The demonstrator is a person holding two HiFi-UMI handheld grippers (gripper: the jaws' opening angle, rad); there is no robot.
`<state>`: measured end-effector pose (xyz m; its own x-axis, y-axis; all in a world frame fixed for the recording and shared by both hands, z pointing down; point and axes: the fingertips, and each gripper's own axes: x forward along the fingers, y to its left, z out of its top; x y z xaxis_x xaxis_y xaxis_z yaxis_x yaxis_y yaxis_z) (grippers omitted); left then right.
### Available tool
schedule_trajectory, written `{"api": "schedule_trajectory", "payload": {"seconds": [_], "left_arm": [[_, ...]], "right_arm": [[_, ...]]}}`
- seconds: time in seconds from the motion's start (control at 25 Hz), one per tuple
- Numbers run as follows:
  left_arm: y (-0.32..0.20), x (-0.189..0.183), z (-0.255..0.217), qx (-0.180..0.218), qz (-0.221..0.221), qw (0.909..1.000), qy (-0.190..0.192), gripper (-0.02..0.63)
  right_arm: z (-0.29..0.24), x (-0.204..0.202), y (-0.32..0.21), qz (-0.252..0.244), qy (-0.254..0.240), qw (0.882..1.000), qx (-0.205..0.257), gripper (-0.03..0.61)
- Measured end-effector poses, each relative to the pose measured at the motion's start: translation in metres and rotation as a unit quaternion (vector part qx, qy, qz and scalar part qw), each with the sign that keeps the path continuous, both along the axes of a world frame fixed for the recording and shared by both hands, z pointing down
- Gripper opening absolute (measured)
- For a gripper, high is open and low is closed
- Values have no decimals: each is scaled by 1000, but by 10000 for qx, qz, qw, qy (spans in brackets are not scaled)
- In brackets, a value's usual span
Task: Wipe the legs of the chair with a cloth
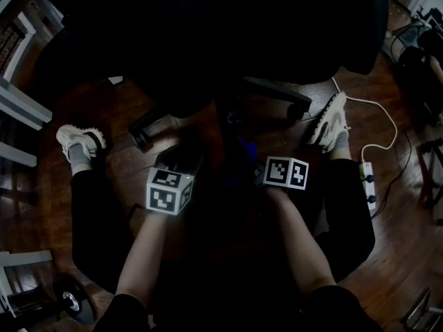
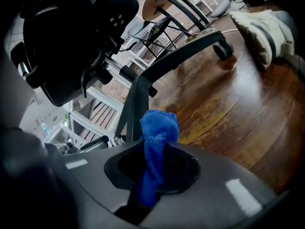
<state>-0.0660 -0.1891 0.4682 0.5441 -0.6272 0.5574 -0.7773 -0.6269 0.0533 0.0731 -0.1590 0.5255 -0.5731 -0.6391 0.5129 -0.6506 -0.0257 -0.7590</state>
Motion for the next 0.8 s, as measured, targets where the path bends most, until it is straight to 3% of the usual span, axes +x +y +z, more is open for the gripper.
{"api": "schedule_trajectory", "payload": {"seconds": [0.12, 0.48, 0.64, 0.72, 0.8], "left_arm": [[16, -1, 0, -42, 38, 9999, -89, 233], [41, -43, -17, -3, -506, 9987, -27, 235], [45, -62, -23, 48, -740, 9972, -56, 235], [48, -69, -26, 84, -844, 9964, -34, 235], [50, -75, -26, 107, -893, 9959, -62, 235]], "right_arm": [[-1, -33, 6, -156, -77, 9998, 75, 77], [-3, -134, 11, -719, -18, 9967, 368, 83], [-11, -179, 15, -1257, -468, 9891, 605, 84], [-19, -181, 18, -1279, -691, 9865, 757, 84], [-22, -160, 15, -867, -589, 9906, 881, 83]]}}
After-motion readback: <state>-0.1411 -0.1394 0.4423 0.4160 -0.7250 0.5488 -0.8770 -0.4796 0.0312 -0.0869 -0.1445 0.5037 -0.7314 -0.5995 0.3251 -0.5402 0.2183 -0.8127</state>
